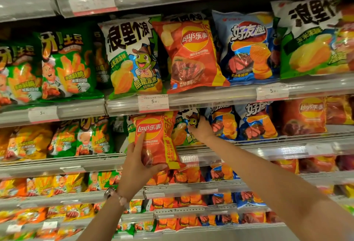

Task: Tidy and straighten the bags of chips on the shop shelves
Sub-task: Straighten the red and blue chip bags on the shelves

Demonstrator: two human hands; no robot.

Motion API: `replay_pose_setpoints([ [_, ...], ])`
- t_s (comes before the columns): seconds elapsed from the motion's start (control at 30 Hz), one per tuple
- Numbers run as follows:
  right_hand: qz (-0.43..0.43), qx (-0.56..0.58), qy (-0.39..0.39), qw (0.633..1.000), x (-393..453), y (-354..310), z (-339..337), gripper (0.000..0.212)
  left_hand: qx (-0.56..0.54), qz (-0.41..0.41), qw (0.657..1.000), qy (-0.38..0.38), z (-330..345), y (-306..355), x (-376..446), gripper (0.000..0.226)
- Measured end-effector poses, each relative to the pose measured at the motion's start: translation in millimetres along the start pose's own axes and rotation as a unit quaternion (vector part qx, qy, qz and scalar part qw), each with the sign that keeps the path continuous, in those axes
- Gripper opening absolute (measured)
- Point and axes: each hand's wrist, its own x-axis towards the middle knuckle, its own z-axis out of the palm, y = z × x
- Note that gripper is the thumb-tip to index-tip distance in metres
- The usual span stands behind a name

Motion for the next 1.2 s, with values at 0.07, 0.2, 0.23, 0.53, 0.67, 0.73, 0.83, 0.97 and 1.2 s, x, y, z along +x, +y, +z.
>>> replay_pose_setpoints([
  [0.07, -0.049, 0.080, 0.065, 0.993, -23, -12, -1, 0.060, 0.012, 0.007, 1.000, -0.001, 7, 5, 0, 0.113],
  [0.2, -0.058, 0.266, -0.031, 0.962, -72, -28, 4, 0.076, 0.028, 0.041, 0.999, -0.006, 30, 17, -6, 0.114],
  [0.23, -0.046, 0.300, -0.057, 0.951, -81, -28, 3, 0.087, 0.026, 0.045, 0.999, -0.012, 37, 20, -7, 0.113],
  [0.53, 0.048, 0.264, 0.043, 0.962, -99, 22, -44, 0.133, 0.063, 0.095, 0.991, -0.073, 112, 53, 3, 0.113],
  [0.67, 0.055, 0.272, 0.113, 0.954, -99, 46, -74, 0.125, 0.077, 0.124, 0.987, -0.063, 147, 79, 10, 0.114],
  [0.73, 0.053, 0.300, 0.129, 0.944, -99, 58, -92, 0.124, 0.082, 0.136, 0.985, -0.070, 166, 94, 14, 0.114],
  [0.83, 0.042, 0.328, 0.130, 0.935, -100, 78, -123, 0.102, 0.072, 0.146, 0.983, -0.084, 192, 118, 19, 0.114],
  [0.97, 0.043, 0.310, 0.171, 0.934, -98, 108, -158, 0.094, 0.069, 0.161, 0.981, -0.083, 224, 145, 25, 0.118],
  [1.2, 0.031, 0.251, 0.212, 0.944, -87, 161, -221, 0.095, 0.133, 0.163, 0.971, -0.114, 281, 198, 31, 0.117],
])
